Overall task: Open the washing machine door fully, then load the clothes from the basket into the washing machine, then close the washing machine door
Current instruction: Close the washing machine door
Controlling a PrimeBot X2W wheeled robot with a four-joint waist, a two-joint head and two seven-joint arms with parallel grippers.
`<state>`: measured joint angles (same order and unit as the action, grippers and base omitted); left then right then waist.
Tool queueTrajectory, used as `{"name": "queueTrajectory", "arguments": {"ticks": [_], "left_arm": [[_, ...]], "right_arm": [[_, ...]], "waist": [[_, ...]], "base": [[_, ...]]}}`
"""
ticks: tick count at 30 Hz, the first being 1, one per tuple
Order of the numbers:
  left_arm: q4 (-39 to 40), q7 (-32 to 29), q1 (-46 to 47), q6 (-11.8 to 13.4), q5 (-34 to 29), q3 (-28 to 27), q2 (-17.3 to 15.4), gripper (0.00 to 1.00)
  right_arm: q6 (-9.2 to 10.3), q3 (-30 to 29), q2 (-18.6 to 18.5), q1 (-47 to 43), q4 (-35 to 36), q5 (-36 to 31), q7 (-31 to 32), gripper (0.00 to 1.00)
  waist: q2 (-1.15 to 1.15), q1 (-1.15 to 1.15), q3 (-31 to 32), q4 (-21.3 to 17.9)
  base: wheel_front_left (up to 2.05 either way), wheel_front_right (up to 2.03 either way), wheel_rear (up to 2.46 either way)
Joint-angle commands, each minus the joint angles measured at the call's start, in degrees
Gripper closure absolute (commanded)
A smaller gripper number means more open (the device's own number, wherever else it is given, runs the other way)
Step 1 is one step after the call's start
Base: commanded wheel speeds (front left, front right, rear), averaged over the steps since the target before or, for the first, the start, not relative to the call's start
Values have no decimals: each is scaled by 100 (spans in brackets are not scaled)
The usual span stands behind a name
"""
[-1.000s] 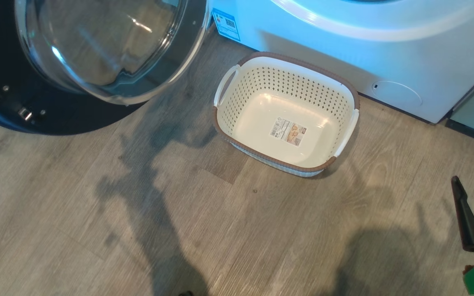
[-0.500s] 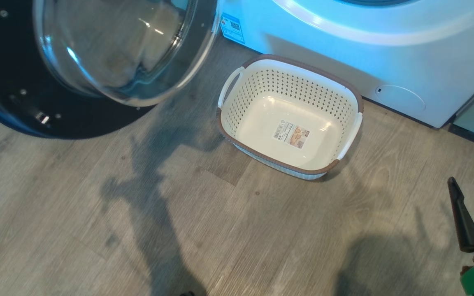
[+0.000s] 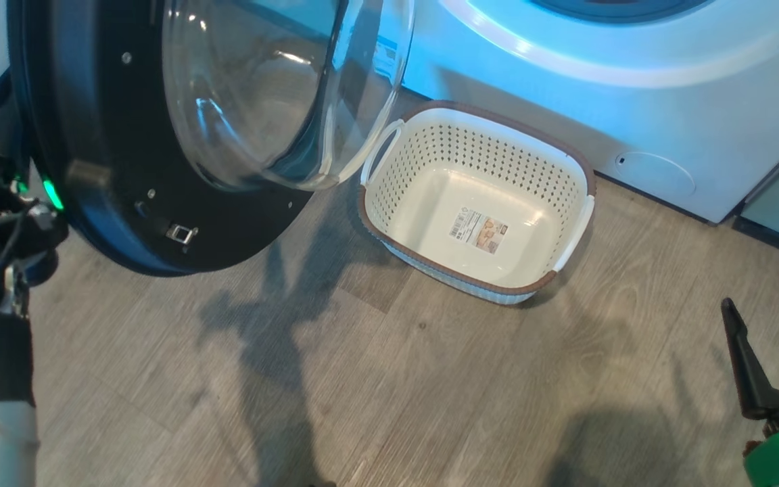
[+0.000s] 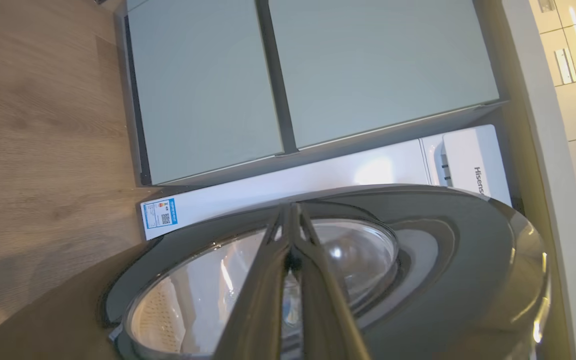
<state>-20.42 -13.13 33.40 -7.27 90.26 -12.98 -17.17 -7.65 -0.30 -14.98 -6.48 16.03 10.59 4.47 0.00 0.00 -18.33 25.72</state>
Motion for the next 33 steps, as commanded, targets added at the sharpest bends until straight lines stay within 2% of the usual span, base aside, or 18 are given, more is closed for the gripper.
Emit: {"name": "queueTrajectory", "arguments": {"ticks": [1, 11, 33], "left_arm": [[327, -88, -14, -22, 70, -189, -260, 100], [1271, -659, -512, -22, 180, 90, 2, 100], [2070, -1391, -775, -22, 280, 612, 516, 100]], "right_arm": [[16, 100, -53, 174, 154, 28, -59, 0], [16, 138, 101, 179, 10, 19, -177, 0], [16, 227, 347, 417, -373, 42, -538, 0]], "waist": [[0, 0, 29, 1], [0, 0, 145, -21], [0, 0, 169, -473]], "base": [[0, 0, 0], [0, 0, 0], [0, 0, 0]]}}
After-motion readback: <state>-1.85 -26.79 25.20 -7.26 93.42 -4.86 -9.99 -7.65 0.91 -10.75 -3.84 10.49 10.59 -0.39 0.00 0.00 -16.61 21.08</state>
